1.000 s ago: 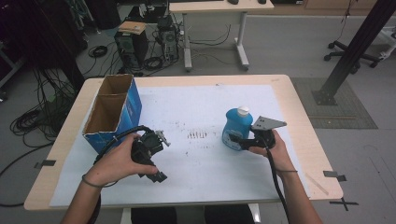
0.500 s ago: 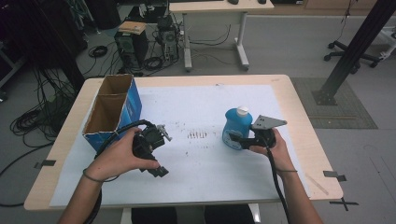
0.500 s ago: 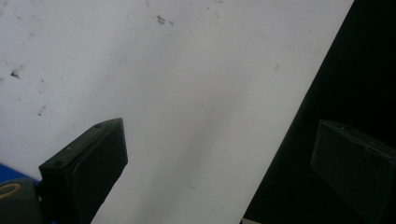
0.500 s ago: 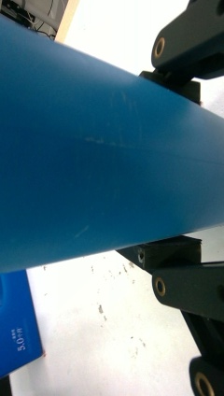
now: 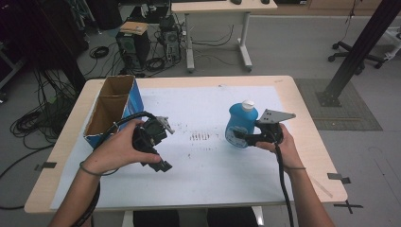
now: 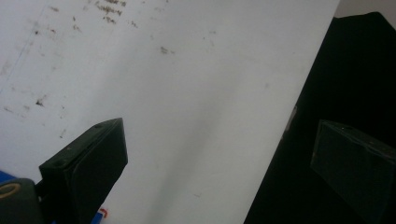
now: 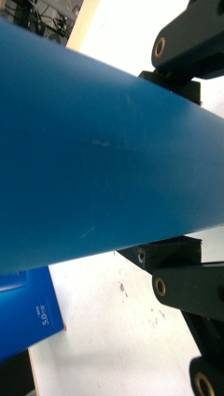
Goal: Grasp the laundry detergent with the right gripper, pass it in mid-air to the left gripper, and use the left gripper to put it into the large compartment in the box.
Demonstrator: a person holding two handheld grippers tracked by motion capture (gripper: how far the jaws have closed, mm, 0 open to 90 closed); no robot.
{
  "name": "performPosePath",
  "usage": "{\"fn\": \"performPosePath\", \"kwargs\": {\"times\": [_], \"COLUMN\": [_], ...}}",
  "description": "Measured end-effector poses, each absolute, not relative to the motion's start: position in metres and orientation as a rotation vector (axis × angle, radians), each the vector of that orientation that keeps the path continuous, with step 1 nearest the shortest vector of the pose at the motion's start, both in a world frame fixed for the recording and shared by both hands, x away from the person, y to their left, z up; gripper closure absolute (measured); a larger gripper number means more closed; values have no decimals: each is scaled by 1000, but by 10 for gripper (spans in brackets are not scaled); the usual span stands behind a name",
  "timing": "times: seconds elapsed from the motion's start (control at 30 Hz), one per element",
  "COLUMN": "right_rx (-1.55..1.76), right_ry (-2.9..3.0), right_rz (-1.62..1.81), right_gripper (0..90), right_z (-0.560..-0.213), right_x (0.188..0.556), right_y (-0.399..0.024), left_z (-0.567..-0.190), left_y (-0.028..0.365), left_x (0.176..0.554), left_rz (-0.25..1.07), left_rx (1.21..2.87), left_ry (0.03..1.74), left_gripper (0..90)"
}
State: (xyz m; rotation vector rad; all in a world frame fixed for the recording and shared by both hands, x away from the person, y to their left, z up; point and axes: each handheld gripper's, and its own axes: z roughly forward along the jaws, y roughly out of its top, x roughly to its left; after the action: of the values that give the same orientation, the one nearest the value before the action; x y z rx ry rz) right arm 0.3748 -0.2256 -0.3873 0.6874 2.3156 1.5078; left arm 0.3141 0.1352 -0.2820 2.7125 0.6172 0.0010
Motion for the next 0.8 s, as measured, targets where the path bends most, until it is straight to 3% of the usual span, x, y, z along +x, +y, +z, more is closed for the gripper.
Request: {"fn": "performPosePath", "kwargs": {"times": [0.8], "right_rx": [469], "right_ry": [2478], "right_rz": [1570], "right_gripper": [428], "right_z": [-332], "right_x": [367], "right_y": [-212], "left_z": [-232], "left_y": [126], "left_x": [326], "left_rz": [27], "left_rx": [2720], "left_ry": [427], "left_gripper": [38]}}
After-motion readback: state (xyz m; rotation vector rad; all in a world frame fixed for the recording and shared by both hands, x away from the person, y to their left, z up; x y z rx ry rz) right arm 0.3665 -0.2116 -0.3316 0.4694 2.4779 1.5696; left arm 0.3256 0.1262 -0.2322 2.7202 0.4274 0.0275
